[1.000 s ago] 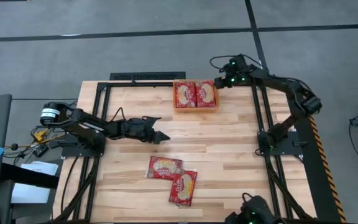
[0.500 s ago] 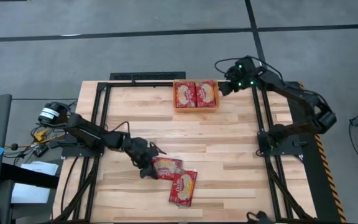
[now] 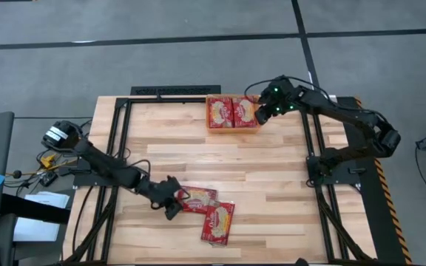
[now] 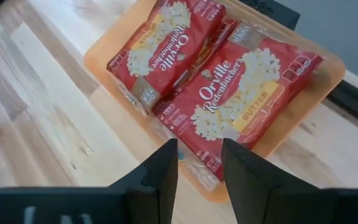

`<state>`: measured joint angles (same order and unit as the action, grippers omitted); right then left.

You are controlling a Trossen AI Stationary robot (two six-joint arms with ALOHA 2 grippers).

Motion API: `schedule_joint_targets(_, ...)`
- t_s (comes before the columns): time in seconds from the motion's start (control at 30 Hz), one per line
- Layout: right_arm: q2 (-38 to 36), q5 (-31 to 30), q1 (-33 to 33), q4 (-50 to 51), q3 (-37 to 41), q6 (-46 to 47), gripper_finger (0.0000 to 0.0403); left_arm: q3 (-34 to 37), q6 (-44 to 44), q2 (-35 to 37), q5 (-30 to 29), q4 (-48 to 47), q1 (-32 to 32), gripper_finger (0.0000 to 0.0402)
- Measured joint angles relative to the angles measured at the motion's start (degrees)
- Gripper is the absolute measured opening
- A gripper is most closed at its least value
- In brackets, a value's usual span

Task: Sort popcorn bags into baskets
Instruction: Put the red popcorn bag into the orange bin

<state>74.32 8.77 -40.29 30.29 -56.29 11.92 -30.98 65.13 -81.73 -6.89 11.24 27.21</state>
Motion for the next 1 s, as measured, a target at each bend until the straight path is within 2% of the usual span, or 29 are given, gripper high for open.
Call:
schedule_joint_targets(0.1, 0.0, -0.1, 0.5, -1.2, 0.0, -0.4, 0.0137, 0.0, 3.8, 0.0, -4.1, -1.2, 2.2, 0.001)
schedule_joint_targets(0.3, 0.0, 0.0, 1.0, -2.8, 0.0, -0.4, 0.0123, 0.0, 8.9, 0.0, -5.3, -8.0, 3.7, 0.0001)
schedule_joint_targets(0.5, 0.0, 0.1, 1.4, -2.7, 0.0, -0.4, 0.0122, 0.0, 10.5, -0.1, -6.4, -12.4, 1.9, 0.0)
schedule_joint_targets(0.6, 0.0, 0.2, 1.3, -2.7, 0.0, -0.4, 0.0122, 0.0, 9.5, -1.8, -5.5, -11.7, 0.7, 0.0)
schedule_joint_targets(0.8, 0.0, 0.2, 1.3, -2.7, 0.0, -0.4, 0.0119, -0.2, 10.8, -8.4, -2.7, -4.6, -2.4, 0.0)
schedule_joint_targets(1.0, 0.0, 0.3, 1.3, -2.6, 0.0, -1.6, 0.012, -0.2, 8.3, -11.3, -3.9, 4.3, -8.6, 0.0)
